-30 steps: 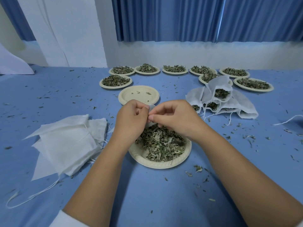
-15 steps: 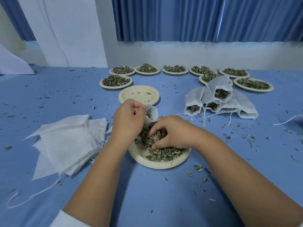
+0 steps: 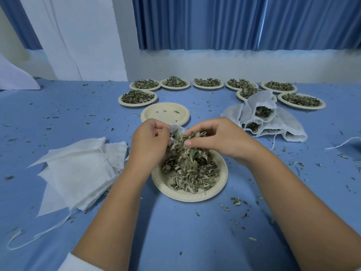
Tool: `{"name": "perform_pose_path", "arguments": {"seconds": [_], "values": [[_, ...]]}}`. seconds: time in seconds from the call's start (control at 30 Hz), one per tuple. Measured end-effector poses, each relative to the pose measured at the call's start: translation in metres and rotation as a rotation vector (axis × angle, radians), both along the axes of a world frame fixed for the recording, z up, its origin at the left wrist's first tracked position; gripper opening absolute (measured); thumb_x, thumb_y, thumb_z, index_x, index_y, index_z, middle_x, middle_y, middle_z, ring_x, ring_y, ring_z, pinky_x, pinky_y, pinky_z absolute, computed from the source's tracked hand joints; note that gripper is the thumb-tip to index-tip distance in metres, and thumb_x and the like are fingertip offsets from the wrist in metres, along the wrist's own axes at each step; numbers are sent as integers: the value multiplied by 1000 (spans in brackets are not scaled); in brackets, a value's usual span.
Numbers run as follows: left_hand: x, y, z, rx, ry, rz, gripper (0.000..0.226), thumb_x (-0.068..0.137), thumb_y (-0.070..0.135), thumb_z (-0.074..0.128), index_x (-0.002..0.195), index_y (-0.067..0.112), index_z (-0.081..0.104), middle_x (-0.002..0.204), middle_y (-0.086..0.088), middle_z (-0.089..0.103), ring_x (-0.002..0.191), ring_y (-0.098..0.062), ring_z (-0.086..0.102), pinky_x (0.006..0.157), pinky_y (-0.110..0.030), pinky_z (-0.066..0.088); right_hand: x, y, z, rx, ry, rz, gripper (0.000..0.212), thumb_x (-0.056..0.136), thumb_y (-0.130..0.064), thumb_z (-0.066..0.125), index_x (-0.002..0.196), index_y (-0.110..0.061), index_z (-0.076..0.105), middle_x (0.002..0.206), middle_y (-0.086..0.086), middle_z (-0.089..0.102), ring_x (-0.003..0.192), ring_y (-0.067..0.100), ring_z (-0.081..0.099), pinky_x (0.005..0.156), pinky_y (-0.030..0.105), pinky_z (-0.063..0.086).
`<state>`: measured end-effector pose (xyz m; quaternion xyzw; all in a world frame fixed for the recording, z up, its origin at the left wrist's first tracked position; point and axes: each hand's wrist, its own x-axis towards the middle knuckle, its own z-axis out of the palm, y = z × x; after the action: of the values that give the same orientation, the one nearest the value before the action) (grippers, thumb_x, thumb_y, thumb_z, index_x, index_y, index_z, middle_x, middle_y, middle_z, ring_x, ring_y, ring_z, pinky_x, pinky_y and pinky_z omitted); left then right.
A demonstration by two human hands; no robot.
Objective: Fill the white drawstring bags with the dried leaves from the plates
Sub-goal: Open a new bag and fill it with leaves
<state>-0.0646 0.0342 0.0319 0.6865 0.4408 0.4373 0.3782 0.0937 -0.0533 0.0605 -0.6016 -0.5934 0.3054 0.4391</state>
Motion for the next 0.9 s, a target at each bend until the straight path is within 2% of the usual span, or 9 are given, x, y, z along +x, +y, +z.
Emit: {"name": "perform_pose_path", "arguments": {"seconds": [0.1,0.23,0.37,0.43,0.53,0.6,0.73,0.9], "values": [[0,-1,1,12,24,-16,12,95,24,58,83,22,61,53,18,63,51,4,59,57,-25,46,5,2,1,4,131,-48,12,74,-23,83,83,-29,78,69,-8,69,64,3,59,61,15,50],[1,-3,1,-20,9,-64,11,95,22,57,86,19,61,47,14,61,43,4,54,48,-15,41,8,6,-4,-16,295,-107,11,78,-20,80,88,-23,77,76,-9,73,58,-3,60,55,13,47],[3,-7,3,-69,-20,-155,9,95,21,58,87,19,62,48,11,59,48,-1,61,48,-14,41,0,13,-16,34,344,-217,12,80,-21,79,91,-17,77,88,2,76,76,10,70,69,27,58],[5,-7,2,-91,-43,-162,8,94,20,59,88,18,63,48,10,59,46,-2,58,49,-13,41,-8,17,-24,129,289,-316,12,80,-22,79,90,-20,75,83,-2,75,73,9,69,67,24,57],[7,-7,1,-126,-85,-148,7,93,19,59,88,16,63,47,10,58,40,-2,50,45,-11,38,-16,20,-31,313,37,-392,16,80,-19,79,90,-25,68,85,-13,69,81,1,64,71,13,48],[7,-6,1,-141,-110,-136,9,94,17,58,86,16,62,46,10,58,36,-1,46,44,-12,37,-19,19,-33,377,-73,-381,23,79,-17,79,86,-28,61,84,-17,63,78,-4,58,66,8,40],[8,-6,1,-132,-125,-118,11,95,18,58,84,19,60,46,9,58,38,0,47,56,-23,40,-21,17,-35,359,-174,-320,24,75,-11,77,79,-31,63,72,-19,61,54,-6,52,57,6,36],[7,-5,0,-72,-68,-91,10,94,18,57,86,20,61,45,13,58,38,4,46,50,-21,35,-21,15,-35,322,-237,-225,19,76,-10,74,86,-25,71,72,-19,64,56,-5,53,59,9,38]]}}
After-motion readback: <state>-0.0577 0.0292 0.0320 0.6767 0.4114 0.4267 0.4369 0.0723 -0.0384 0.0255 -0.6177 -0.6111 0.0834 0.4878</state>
